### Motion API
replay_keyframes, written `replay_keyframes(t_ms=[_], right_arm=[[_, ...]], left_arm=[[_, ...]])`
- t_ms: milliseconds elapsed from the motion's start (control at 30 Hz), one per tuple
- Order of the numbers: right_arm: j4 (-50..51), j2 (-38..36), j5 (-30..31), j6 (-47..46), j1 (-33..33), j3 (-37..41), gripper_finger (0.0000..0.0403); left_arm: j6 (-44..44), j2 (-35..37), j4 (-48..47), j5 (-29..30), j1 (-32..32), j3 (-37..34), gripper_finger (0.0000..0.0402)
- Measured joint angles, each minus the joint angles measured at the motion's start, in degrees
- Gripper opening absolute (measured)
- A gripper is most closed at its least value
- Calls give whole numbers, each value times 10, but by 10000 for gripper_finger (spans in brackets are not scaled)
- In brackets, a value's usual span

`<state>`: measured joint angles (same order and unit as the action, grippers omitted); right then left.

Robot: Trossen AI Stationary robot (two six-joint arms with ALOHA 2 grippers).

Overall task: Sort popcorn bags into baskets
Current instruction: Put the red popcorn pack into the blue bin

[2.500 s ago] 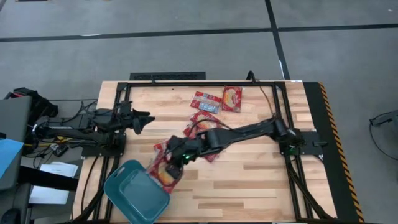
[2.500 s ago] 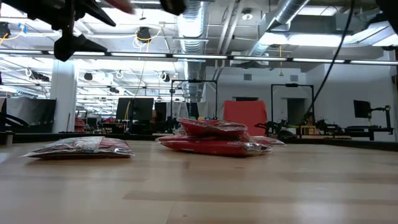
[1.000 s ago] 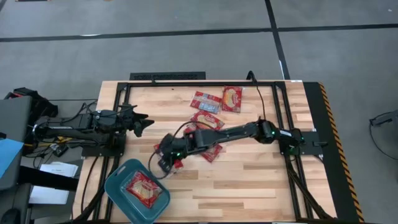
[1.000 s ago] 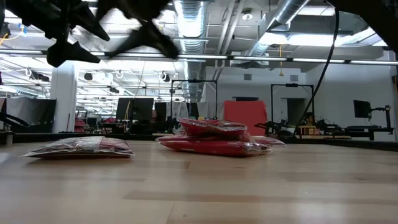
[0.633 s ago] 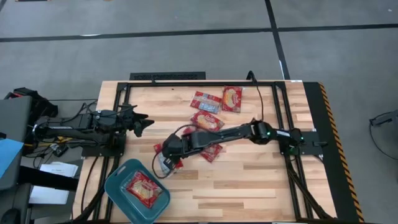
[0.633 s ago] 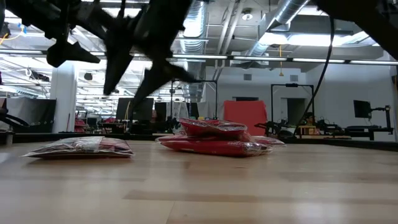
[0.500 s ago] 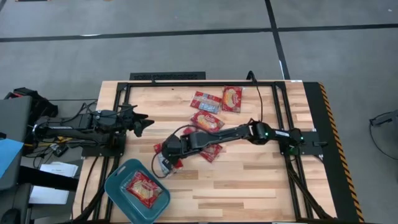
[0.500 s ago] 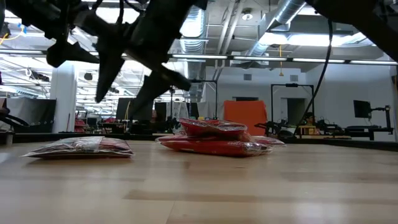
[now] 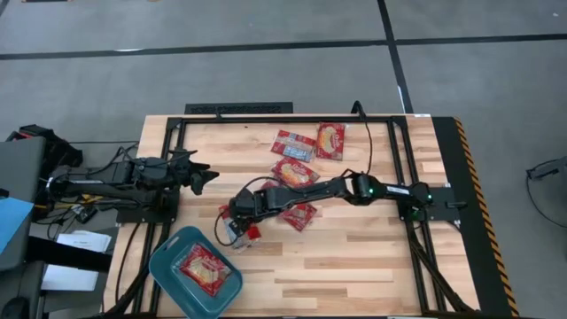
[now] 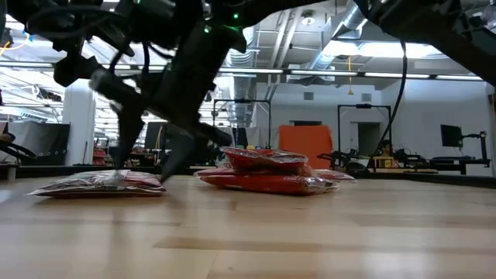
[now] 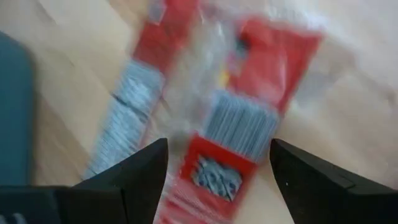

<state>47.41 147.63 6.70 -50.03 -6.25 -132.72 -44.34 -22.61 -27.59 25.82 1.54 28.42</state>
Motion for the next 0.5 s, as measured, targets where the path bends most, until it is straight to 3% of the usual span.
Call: replay_keyframes(t_ms=[267, 367, 500], right_arm=[[-1, 20, -23, -32, -8, -4, 283], [5, 20, -27, -39, -8, -4, 232], [6, 21, -34, -38, -8, -4, 128]], left_arm=[[1, 0, -1, 0, 0, 0, 306], [0, 0, -1, 0, 0, 0, 306], [1, 0, -2, 0, 0, 0, 306]])
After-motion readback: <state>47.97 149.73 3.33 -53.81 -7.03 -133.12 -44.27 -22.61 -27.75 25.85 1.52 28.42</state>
